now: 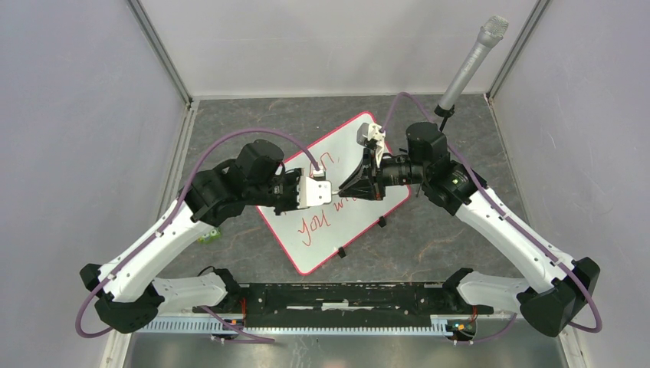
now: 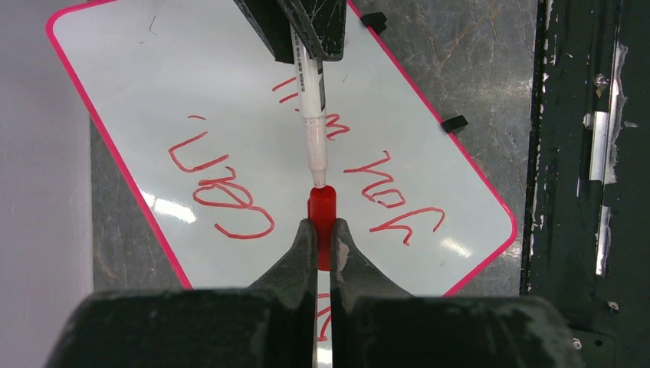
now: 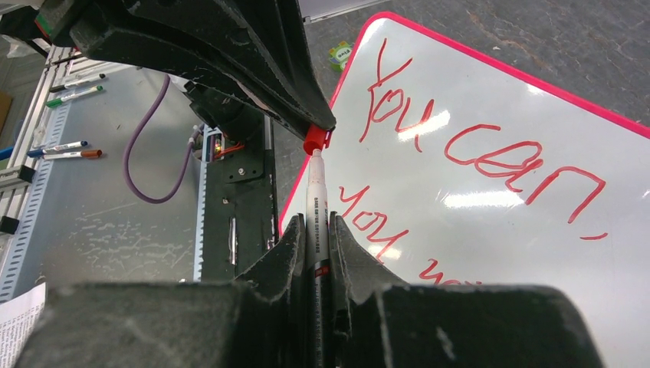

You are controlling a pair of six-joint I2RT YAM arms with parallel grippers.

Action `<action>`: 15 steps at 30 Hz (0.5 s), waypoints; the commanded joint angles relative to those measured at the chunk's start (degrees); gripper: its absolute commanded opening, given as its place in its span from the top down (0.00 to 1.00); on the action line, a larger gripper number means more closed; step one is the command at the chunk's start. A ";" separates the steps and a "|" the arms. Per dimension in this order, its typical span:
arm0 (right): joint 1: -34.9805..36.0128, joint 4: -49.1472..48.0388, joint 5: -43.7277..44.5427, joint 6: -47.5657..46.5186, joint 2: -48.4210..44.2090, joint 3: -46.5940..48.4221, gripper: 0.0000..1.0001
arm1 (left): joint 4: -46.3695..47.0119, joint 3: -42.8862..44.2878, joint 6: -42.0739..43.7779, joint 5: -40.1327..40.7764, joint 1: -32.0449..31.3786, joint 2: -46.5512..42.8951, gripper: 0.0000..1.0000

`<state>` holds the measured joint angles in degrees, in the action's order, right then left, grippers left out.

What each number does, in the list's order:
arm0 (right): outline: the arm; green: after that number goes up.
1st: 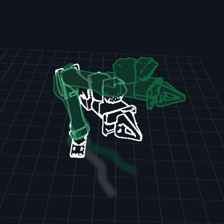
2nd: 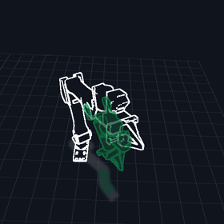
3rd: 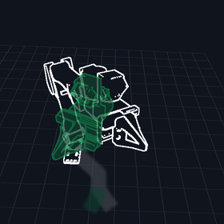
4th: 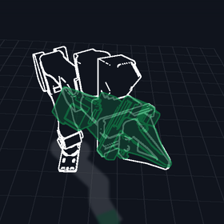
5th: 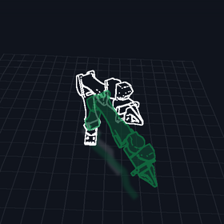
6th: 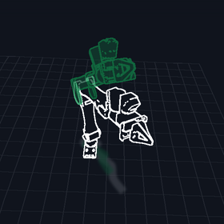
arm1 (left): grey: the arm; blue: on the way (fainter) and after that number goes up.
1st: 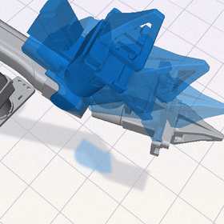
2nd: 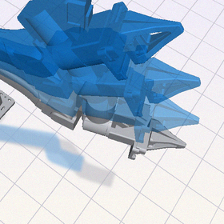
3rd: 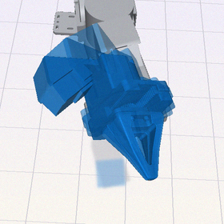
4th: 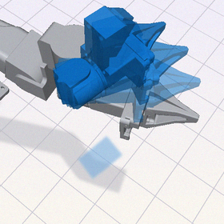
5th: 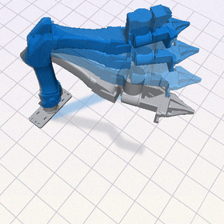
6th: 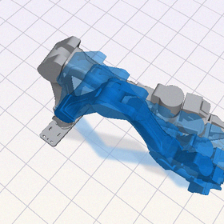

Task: Write a sentence on the whiteboard
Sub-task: Insert the whiteboard marker without the cap into the pen cap.

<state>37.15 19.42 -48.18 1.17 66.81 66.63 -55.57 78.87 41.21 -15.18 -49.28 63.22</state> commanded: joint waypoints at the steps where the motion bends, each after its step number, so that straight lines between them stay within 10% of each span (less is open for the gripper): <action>1: 0.64 -0.65 1.25 -0.69 -0.06 1.32 1.00 | 1.76 2.80 -3.15 -1.78 -0.21 0.15 0.98; 15: 1.48 -0.51 2.86 -0.72 1.84 2.10 1.00 | -0.85 4.52 -0.73 -2.22 -1.10 2.02 0.97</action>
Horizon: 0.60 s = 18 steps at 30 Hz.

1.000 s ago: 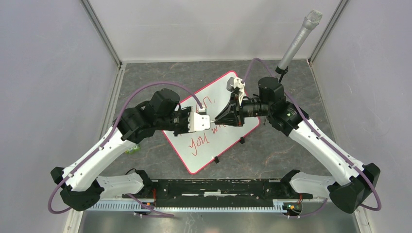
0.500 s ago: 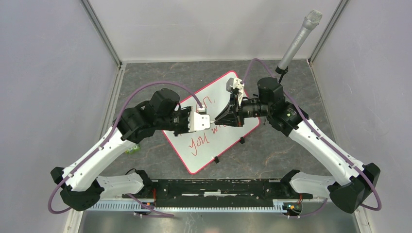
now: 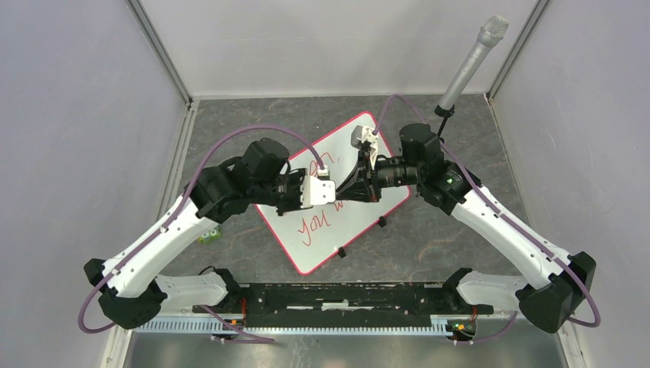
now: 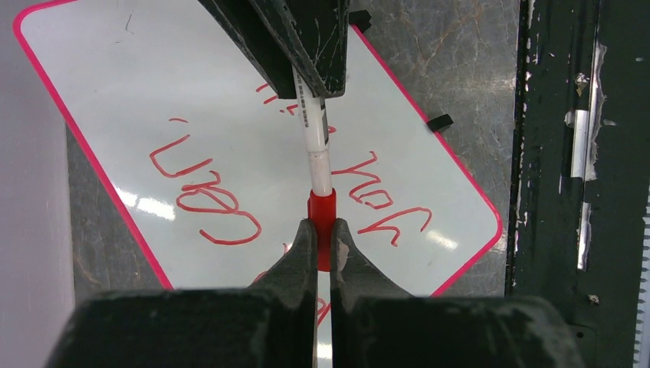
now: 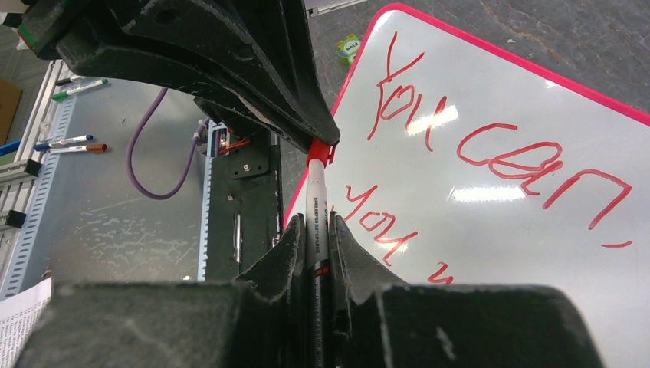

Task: Write a sentence on the whiteboard
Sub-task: Insert the whiteboard marker without the cap into the pen cap.

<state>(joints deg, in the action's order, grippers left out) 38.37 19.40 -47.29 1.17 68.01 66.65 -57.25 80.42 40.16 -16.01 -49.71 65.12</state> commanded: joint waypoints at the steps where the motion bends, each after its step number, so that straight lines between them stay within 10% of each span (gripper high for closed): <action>1: 0.30 -0.44 2.13 -0.72 0.75 1.99 1.00 | 0.89 3.40 0.15 -1.47 -0.78 0.31 0.98; 18: 1.05 -10.46 1.61 2.08 2.70 -5.13 1.00 | 4.32 11.87 -12.72 -4.81 -1.09 8.32 0.98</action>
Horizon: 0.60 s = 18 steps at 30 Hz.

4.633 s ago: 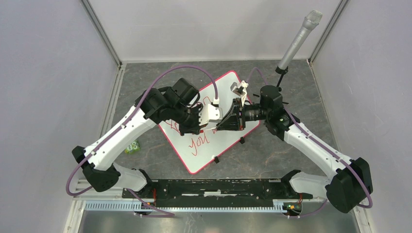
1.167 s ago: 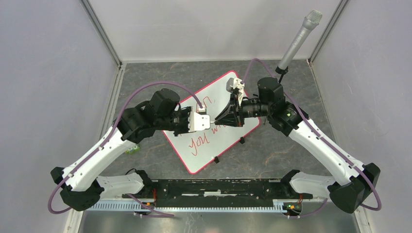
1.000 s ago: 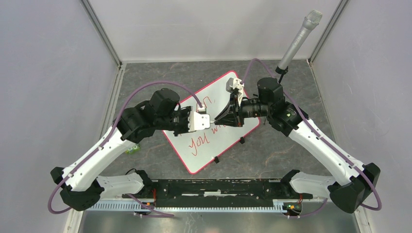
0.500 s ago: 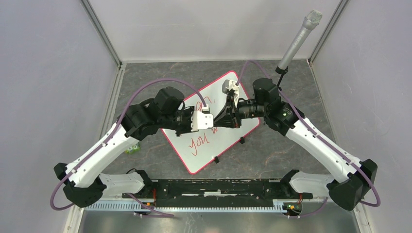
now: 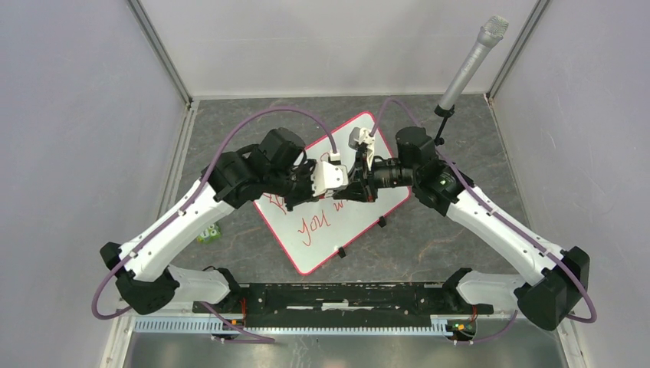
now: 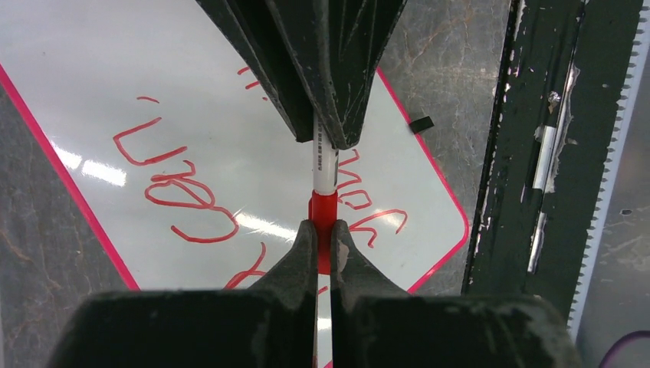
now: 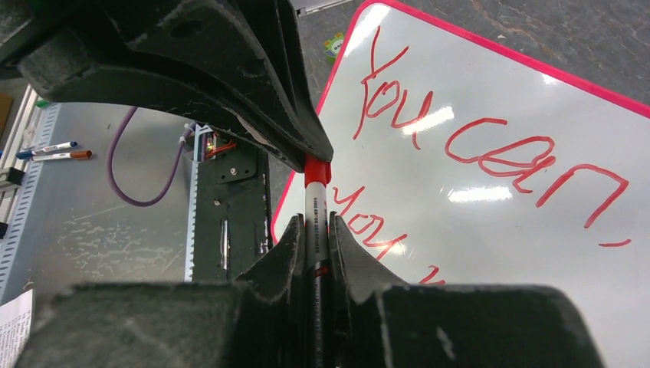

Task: Write a sentence on the whiteboard
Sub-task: Insert the whiteboard marker without the cap into the pen cap.

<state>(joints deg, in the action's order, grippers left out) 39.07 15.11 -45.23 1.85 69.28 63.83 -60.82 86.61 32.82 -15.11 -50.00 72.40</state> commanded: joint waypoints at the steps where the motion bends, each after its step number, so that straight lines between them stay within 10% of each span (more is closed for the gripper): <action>1: 0.26 -7.21 -0.67 1.68 1.60 -2.85 1.00 | 8.19 5.84 -5.78 -6.09 -0.80 1.36 0.98; 11: -5.48 -32.08 -9.13 16.77 2.43 -11.94 1.00 | 8.86 5.93 -8.31 -3.17 -0.28 2.54 0.94; 18: -6.69 -36.52 -9.52 19.98 2.59 -13.96 1.00 | 6.31 11.75 -11.41 -6.15 5.65 3.73 0.43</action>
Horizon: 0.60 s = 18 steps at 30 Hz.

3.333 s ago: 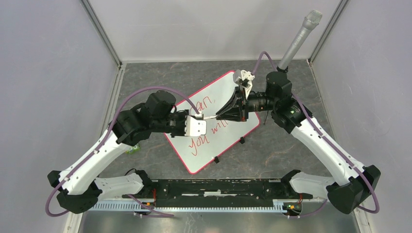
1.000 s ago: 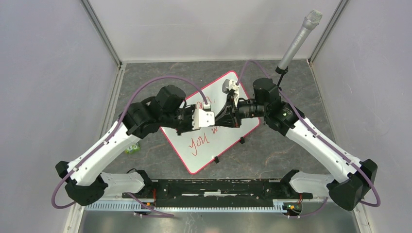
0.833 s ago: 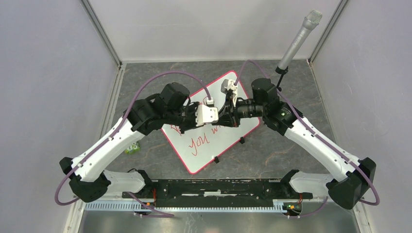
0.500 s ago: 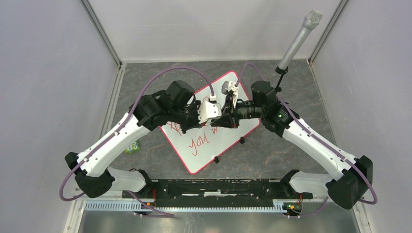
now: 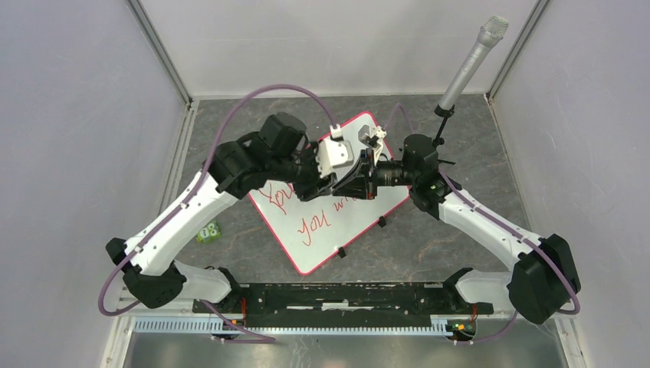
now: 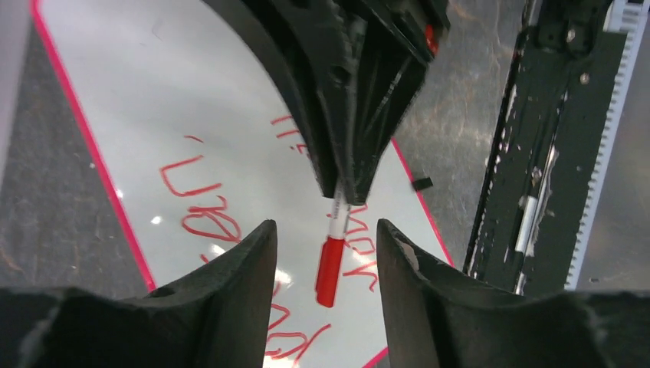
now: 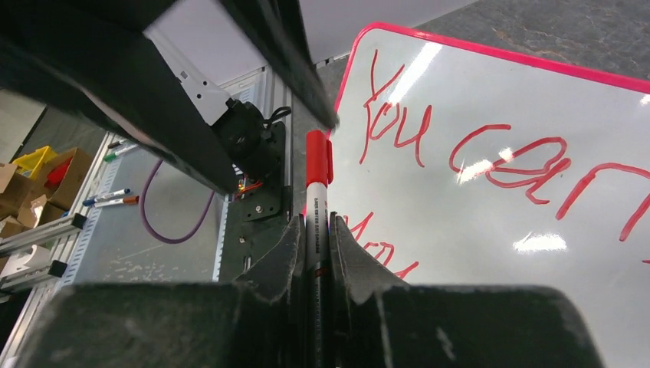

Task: Write a sentence on the whiteboard
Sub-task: Insert the whiteboard marker without the cap into the pen cap, then pass from the right arm to the left

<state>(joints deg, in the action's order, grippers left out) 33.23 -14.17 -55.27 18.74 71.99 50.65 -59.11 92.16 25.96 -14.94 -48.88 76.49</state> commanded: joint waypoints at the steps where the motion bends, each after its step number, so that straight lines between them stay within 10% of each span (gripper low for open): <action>1: -1.18 -7.25 0.59 3.16 -0.33 -0.90 1.00 | 3.59 6.53 -4.12 -8.01 6.24 -0.66 0.41; 18: -0.10 -9.83 -3.18 9.75 -2.09 -2.16 1.00 | 1.79 -9.35 5.95 -9.56 9.02 -6.87 0.26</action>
<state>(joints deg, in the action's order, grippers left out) 32.56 -21.04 -57.01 26.83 71.90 48.16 -57.74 83.81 28.84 -24.14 -38.06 68.31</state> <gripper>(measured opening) 0.150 0.748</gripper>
